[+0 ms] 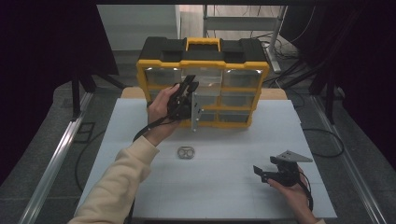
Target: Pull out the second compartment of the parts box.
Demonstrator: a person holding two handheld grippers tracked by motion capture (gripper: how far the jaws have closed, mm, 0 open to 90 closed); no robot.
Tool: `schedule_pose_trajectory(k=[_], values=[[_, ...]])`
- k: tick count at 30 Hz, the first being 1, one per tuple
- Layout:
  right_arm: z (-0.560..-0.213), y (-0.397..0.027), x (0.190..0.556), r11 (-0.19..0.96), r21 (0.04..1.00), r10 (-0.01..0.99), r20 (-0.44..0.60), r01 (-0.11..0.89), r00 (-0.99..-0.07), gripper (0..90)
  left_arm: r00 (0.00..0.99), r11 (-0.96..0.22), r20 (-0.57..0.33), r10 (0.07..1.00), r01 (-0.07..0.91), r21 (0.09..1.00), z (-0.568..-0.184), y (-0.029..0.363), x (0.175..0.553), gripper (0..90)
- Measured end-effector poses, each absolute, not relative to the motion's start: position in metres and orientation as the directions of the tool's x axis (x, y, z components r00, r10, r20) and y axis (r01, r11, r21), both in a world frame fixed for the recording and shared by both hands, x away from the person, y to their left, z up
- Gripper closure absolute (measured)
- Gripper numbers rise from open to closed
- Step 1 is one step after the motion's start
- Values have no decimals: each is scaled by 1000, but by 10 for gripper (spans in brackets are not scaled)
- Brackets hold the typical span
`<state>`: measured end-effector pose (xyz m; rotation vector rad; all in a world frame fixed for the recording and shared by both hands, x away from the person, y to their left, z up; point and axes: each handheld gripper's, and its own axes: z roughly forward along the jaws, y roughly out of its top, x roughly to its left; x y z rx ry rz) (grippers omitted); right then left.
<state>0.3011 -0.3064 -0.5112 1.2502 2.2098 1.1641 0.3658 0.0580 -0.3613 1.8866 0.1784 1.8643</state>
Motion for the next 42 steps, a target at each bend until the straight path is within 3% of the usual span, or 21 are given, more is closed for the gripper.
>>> schedule_pose_trajectory(k=[42], values=[[-511,-307,301,273,794,831,89,544,-548,151,56,-879,911,409,-246,409,-364,59,356,697]])
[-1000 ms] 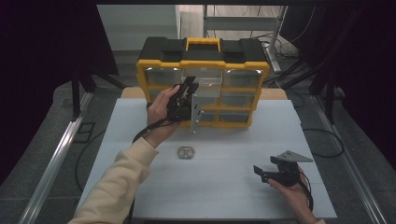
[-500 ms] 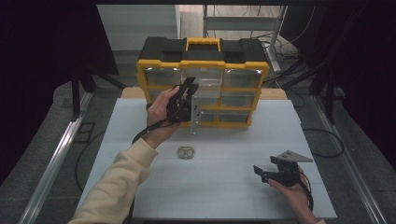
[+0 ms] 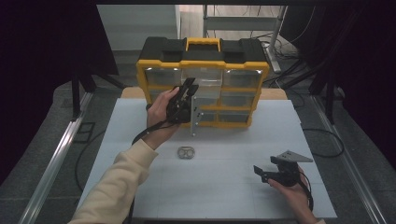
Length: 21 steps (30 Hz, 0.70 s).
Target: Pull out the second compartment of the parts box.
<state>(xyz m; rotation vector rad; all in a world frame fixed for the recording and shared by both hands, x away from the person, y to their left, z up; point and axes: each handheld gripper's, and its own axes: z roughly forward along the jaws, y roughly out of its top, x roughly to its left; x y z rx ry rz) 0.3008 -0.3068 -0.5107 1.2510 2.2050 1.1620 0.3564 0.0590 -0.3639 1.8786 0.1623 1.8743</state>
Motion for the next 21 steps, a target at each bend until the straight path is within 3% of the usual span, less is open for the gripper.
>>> schedule_pose_trajectory(k=[21], values=[[-511,-306,301,276,793,833,85,544,-547,151,60,-871,908,416,-260,416,-363,60,349,699]])
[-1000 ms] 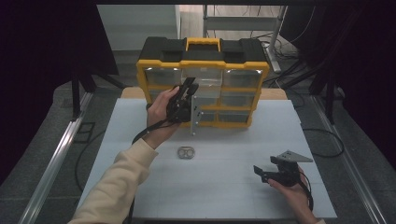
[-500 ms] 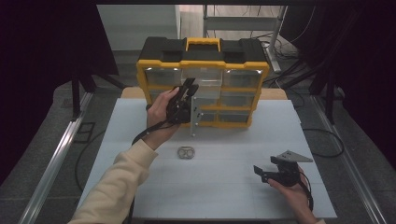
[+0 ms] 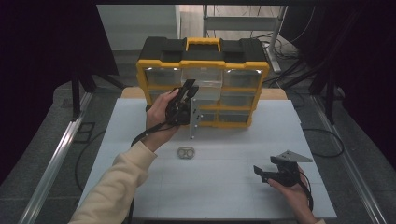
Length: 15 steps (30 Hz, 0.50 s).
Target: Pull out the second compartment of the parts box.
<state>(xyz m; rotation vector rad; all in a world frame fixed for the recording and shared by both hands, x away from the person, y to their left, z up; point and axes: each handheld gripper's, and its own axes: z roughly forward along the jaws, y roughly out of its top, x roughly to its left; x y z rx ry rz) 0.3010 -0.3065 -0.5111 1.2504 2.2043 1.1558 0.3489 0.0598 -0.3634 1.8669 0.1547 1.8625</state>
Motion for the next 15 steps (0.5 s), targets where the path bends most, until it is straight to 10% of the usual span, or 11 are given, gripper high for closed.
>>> schedule_pose_trajectory(k=[15], values=[[-511,-307,301,272,795,832,89,543,-547,153,63,-868,906,419,-267,419,-364,61,344,698]])
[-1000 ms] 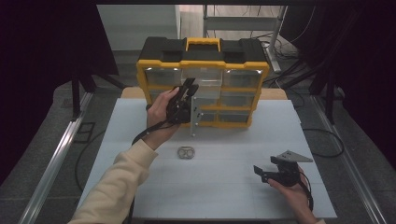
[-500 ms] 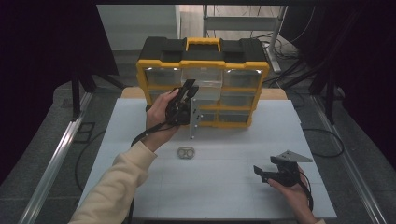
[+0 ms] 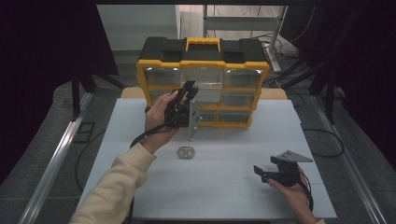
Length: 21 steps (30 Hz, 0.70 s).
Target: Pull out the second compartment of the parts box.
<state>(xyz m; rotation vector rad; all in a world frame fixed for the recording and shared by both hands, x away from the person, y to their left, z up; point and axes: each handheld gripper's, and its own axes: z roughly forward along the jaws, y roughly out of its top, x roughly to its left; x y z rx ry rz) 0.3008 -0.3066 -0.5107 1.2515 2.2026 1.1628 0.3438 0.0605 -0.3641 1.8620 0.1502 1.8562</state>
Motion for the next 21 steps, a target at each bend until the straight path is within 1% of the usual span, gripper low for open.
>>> schedule_pose_trajectory(k=[21], values=[[-510,-308,301,266,798,834,91,541,-544,153,69,-865,904,422,-268,424,-363,61,338,697]])
